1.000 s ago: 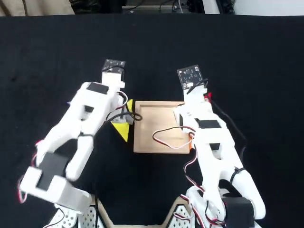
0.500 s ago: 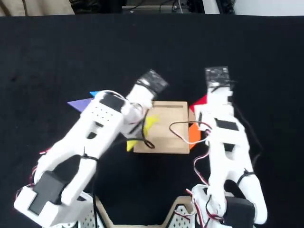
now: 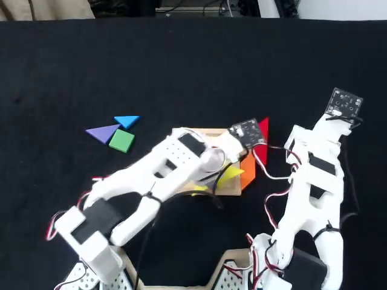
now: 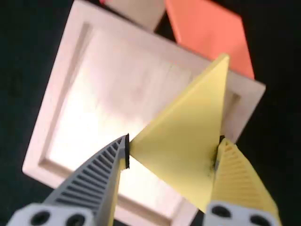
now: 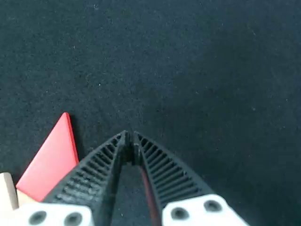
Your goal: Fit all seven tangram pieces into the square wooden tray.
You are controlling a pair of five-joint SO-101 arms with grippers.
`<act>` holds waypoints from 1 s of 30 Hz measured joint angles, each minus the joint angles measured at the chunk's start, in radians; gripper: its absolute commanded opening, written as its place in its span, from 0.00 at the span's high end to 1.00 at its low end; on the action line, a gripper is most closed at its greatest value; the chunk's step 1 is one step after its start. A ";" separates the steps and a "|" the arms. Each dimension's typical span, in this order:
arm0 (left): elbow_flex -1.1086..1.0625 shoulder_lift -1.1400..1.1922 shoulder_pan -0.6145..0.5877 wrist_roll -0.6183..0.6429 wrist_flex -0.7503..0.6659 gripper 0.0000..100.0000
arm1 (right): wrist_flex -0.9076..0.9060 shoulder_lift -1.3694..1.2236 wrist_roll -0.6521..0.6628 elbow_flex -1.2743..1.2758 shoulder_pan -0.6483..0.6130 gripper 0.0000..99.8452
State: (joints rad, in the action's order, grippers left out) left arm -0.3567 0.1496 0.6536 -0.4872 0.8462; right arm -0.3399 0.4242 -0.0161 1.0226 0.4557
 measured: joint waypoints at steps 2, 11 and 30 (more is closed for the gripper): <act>0.051 0.044 0.002 0.000 -0.002 0.75 | 0.003 0.000 -0.003 0.000 0.000 0.99; 0.135 0.141 -0.020 0.000 0.005 0.72 | 0.005 0.000 -0.005 0.000 0.000 0.99; 0.261 0.155 -0.054 -0.035 0.187 0.69 | 0.005 0.000 -0.005 0.000 -0.003 0.99</act>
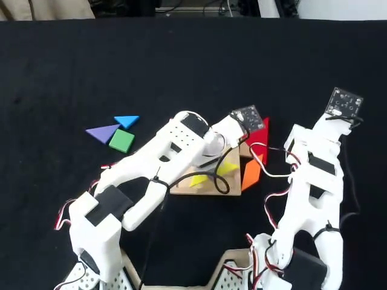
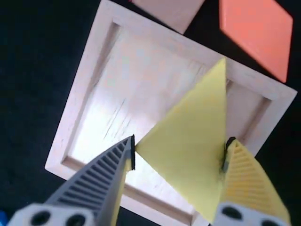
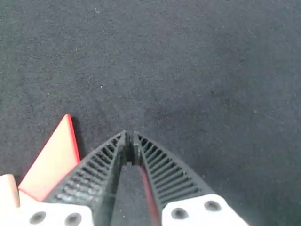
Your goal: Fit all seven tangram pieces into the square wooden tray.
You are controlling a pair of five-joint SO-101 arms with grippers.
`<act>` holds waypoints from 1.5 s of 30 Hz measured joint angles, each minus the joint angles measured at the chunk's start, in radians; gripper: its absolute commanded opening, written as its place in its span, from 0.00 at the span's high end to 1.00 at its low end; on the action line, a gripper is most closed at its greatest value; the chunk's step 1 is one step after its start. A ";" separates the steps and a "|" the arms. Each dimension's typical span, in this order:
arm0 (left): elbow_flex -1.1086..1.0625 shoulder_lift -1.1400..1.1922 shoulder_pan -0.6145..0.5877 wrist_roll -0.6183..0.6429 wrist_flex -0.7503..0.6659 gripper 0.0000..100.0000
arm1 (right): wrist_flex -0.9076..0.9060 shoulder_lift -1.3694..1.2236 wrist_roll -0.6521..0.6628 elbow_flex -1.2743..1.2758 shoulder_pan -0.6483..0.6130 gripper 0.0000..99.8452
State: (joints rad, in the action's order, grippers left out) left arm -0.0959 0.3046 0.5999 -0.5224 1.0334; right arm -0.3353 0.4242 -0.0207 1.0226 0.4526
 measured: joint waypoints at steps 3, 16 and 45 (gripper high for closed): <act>0.000 0.000 0.000 -0.008 0.000 0.70 | 0.000 0.000 0.000 0.000 -0.009 0.99; 0.091 -0.057 -0.058 -0.110 0.124 0.73 | 0.000 0.000 0.000 0.000 -0.057 0.99; -0.646 -0.373 -0.577 0.560 -0.203 0.84 | -0.338 -0.126 0.486 -0.077 -0.543 0.99</act>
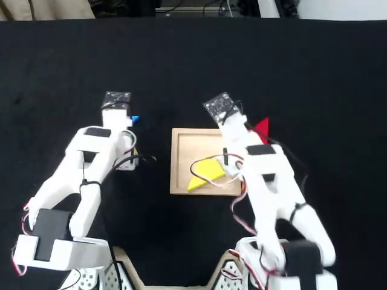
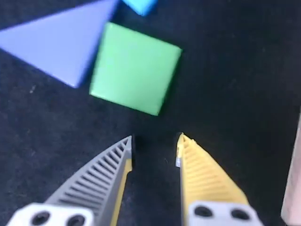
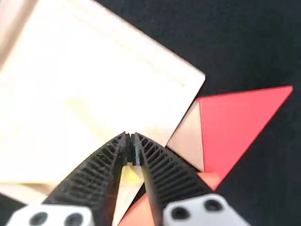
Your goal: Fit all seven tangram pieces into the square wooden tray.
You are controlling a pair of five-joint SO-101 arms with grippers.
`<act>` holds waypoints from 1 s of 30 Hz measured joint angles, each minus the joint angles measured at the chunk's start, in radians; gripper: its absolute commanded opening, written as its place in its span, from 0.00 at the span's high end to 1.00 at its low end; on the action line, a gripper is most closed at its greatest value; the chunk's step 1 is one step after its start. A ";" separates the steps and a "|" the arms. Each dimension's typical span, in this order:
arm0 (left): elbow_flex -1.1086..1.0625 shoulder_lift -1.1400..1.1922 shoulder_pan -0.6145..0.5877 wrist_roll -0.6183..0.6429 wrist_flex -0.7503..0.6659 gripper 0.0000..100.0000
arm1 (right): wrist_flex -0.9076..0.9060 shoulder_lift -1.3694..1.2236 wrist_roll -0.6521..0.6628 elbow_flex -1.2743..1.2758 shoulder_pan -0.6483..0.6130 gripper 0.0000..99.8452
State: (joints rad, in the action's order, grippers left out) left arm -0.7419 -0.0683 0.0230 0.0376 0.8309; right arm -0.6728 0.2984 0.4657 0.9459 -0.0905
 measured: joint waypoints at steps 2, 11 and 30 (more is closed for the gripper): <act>-0.002 0.000 -0.003 0.015 -0.014 0.84 | 0.000 -0.058 0.000 -0.035 0.002 0.99; -0.005 0.000 -0.003 0.023 -0.023 0.84 | -0.126 -0.078 0.032 -0.066 -0.086 0.99; -0.009 0.000 -0.003 0.023 -0.023 0.84 | -0.124 0.074 0.003 -0.031 -0.110 0.99</act>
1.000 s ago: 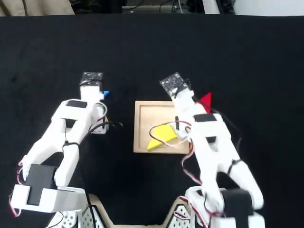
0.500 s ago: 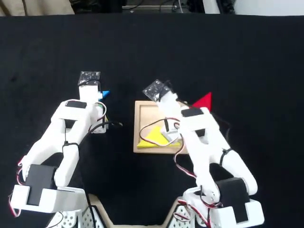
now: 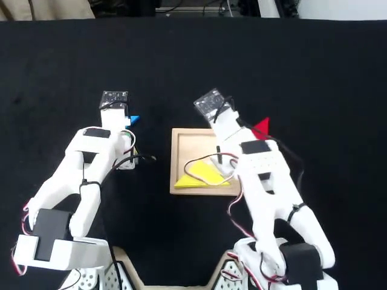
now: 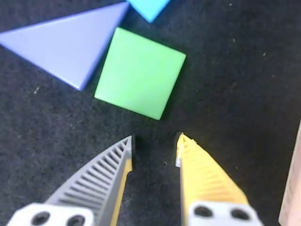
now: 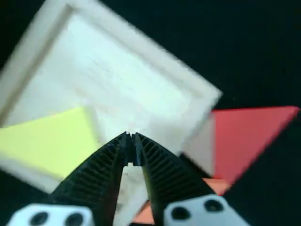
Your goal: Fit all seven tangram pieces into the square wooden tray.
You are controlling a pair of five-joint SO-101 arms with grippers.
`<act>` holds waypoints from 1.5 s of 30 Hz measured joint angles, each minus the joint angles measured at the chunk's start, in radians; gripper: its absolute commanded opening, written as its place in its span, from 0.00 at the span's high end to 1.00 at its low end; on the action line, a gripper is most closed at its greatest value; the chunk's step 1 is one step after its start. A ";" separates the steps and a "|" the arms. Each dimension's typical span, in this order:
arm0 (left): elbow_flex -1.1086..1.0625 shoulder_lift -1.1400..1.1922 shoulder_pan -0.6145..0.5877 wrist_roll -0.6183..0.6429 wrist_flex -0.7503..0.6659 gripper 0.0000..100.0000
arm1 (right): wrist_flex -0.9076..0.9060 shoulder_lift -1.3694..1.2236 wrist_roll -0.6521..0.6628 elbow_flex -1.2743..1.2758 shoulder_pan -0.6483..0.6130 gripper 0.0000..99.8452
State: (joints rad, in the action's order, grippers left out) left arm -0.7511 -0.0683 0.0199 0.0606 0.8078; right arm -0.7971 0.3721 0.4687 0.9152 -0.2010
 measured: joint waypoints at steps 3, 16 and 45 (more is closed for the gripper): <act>0.000 0.000 0.000 0.000 0.000 0.84 | -0.089 0.002 0.002 -0.003 -0.115 0.99; 0.000 0.000 0.000 0.000 0.000 0.84 | -0.064 -0.098 0.049 -0.005 -0.163 0.99; 0.000 0.000 0.000 0.000 0.000 0.84 | 0.058 -0.339 -0.018 -0.262 0.049 0.99</act>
State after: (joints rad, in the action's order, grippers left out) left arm -0.7511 -0.0683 0.0199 0.0606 0.8078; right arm -0.7388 0.0330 0.4503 0.6529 -0.1519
